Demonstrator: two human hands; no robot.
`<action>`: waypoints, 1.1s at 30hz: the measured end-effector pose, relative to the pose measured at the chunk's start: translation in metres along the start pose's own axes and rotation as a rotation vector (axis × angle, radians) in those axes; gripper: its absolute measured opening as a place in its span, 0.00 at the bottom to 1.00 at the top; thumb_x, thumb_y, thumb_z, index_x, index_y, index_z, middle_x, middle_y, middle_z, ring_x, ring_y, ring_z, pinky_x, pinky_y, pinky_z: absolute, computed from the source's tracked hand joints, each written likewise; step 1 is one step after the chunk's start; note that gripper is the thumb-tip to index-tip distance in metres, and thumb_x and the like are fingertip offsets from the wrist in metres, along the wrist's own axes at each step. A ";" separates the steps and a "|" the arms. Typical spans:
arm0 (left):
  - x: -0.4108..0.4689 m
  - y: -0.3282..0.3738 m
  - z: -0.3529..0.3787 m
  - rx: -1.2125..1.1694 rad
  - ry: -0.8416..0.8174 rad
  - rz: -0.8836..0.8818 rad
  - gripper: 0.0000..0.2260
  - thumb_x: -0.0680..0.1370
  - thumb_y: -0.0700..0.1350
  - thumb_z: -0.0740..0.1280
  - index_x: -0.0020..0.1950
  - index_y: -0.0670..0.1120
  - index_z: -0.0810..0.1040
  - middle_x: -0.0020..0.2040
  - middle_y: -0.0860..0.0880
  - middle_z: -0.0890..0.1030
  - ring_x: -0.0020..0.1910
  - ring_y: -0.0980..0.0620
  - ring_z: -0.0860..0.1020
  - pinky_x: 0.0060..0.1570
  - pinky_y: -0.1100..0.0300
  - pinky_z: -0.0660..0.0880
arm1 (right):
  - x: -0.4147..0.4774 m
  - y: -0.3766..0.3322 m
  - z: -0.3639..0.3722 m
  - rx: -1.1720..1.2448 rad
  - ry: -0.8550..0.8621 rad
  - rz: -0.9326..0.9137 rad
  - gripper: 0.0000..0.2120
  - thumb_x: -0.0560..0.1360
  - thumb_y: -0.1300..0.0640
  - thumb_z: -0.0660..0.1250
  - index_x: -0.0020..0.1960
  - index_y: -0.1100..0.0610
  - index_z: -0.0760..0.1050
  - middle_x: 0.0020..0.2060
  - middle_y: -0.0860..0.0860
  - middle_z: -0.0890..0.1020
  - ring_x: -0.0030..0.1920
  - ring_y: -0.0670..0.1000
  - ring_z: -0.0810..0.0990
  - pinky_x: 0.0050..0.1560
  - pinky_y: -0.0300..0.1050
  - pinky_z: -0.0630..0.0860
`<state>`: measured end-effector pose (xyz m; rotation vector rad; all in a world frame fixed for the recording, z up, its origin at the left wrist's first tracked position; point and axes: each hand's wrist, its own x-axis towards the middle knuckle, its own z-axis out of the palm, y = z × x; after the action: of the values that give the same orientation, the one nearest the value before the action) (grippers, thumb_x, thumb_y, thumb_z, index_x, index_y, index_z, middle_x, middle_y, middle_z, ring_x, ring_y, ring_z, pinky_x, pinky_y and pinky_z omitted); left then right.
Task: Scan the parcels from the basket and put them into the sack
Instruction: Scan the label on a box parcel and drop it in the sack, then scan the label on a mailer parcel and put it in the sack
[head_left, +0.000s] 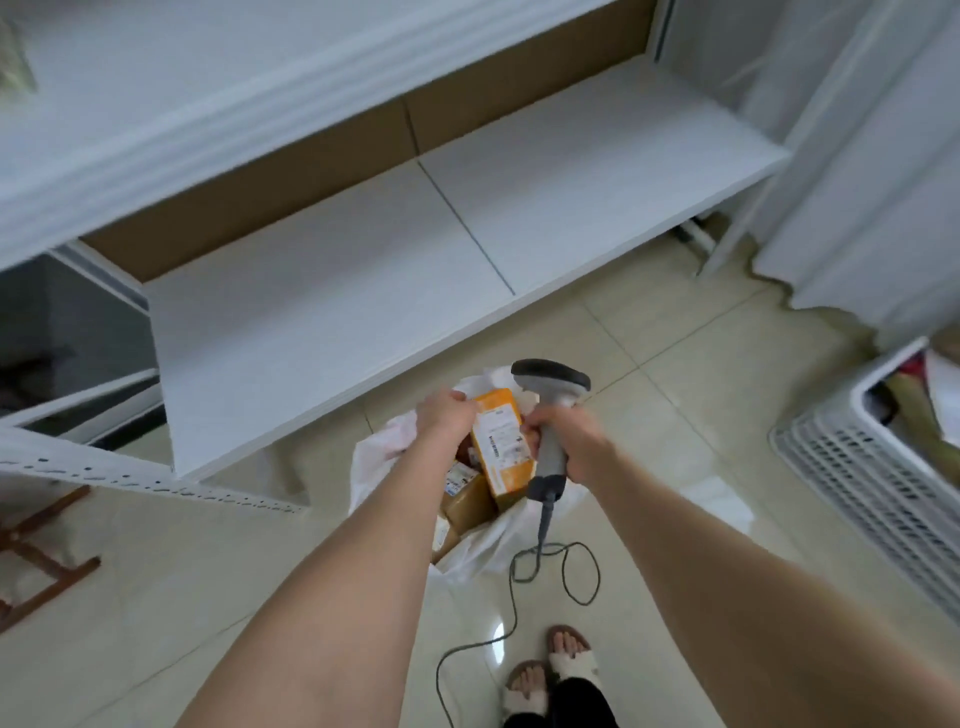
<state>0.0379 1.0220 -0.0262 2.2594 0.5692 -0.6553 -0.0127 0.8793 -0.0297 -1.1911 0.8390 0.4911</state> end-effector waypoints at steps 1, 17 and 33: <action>-0.011 0.015 0.001 0.016 -0.009 0.041 0.16 0.78 0.41 0.62 0.65 0.45 0.77 0.65 0.44 0.76 0.63 0.45 0.75 0.61 0.56 0.72 | -0.014 -0.007 -0.010 0.052 0.033 -0.029 0.07 0.73 0.70 0.63 0.38 0.62 0.70 0.28 0.57 0.75 0.24 0.49 0.71 0.27 0.41 0.72; -0.206 0.246 0.169 0.206 -0.246 0.459 0.15 0.76 0.39 0.62 0.62 0.46 0.79 0.62 0.44 0.78 0.61 0.43 0.76 0.62 0.53 0.73 | -0.172 -0.065 -0.283 0.608 0.335 -0.197 0.02 0.74 0.65 0.67 0.44 0.61 0.74 0.27 0.54 0.78 0.22 0.48 0.73 0.31 0.42 0.74; -0.333 0.379 0.479 0.311 -0.547 0.510 0.13 0.76 0.40 0.64 0.60 0.44 0.78 0.60 0.40 0.78 0.61 0.41 0.75 0.60 0.50 0.73 | -0.182 -0.057 -0.609 0.875 0.628 -0.159 0.02 0.73 0.66 0.64 0.42 0.62 0.72 0.23 0.54 0.75 0.21 0.49 0.71 0.25 0.38 0.70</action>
<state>-0.1443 0.3570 0.0663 2.2235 -0.3874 -1.0839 -0.2693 0.3034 0.0670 -0.5624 1.2944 -0.4015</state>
